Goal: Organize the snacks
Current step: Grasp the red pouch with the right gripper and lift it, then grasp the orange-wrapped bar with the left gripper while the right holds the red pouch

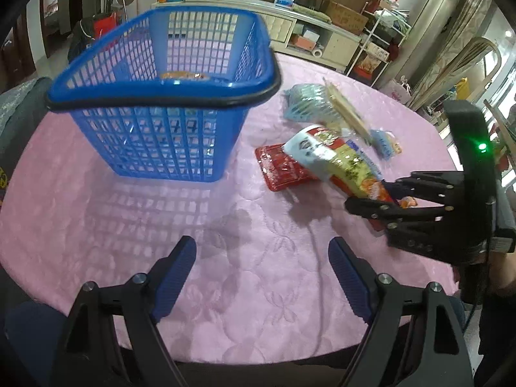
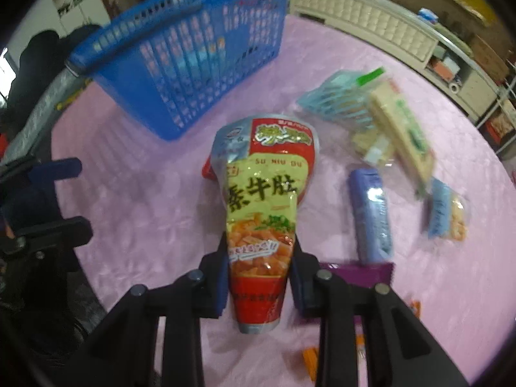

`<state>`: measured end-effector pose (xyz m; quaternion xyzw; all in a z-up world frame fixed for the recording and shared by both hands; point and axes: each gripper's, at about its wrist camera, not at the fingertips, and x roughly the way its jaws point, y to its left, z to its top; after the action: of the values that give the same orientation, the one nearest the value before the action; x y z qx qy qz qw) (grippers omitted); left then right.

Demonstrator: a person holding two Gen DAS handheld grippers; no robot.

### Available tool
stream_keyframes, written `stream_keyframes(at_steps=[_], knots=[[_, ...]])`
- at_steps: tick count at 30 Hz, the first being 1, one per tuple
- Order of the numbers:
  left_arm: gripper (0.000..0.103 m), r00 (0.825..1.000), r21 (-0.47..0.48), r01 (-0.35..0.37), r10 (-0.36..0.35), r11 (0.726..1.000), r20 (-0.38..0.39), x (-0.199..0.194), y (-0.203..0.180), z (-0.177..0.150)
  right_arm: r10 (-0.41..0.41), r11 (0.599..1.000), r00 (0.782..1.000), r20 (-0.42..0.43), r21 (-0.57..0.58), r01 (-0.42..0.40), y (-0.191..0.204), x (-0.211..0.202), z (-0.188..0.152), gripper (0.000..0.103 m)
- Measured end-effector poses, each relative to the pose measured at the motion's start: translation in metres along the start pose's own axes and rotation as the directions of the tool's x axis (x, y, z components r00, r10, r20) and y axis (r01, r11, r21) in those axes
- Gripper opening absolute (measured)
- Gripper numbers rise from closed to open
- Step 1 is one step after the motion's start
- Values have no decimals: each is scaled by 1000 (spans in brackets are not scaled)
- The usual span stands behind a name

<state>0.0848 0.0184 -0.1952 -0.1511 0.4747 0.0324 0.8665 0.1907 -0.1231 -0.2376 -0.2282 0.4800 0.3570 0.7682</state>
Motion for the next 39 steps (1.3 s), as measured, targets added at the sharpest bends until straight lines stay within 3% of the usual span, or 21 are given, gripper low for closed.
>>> stream_keyframes(at_steps=[12, 21, 28, 39], knots=[[83, 998, 140, -3, -6, 990, 64, -35, -48, -1, -90, 989, 985, 144, 132, 71, -18, -101, -40, 36], [83, 998, 258, -5, -13, 966, 69, -35, -91, 7, -153, 964, 972, 180, 242, 107, -56, -115, -63, 36], [83, 1000, 367, -16, 9, 930, 20, -7, -133, 10, -186, 940, 967, 176, 318, 123, -71, -120, -92, 36], [83, 998, 487, 34, -4, 873, -63, 43, -186, 0, -275, 861, 938, 209, 487, 144, -92, -106, -148, 36]])
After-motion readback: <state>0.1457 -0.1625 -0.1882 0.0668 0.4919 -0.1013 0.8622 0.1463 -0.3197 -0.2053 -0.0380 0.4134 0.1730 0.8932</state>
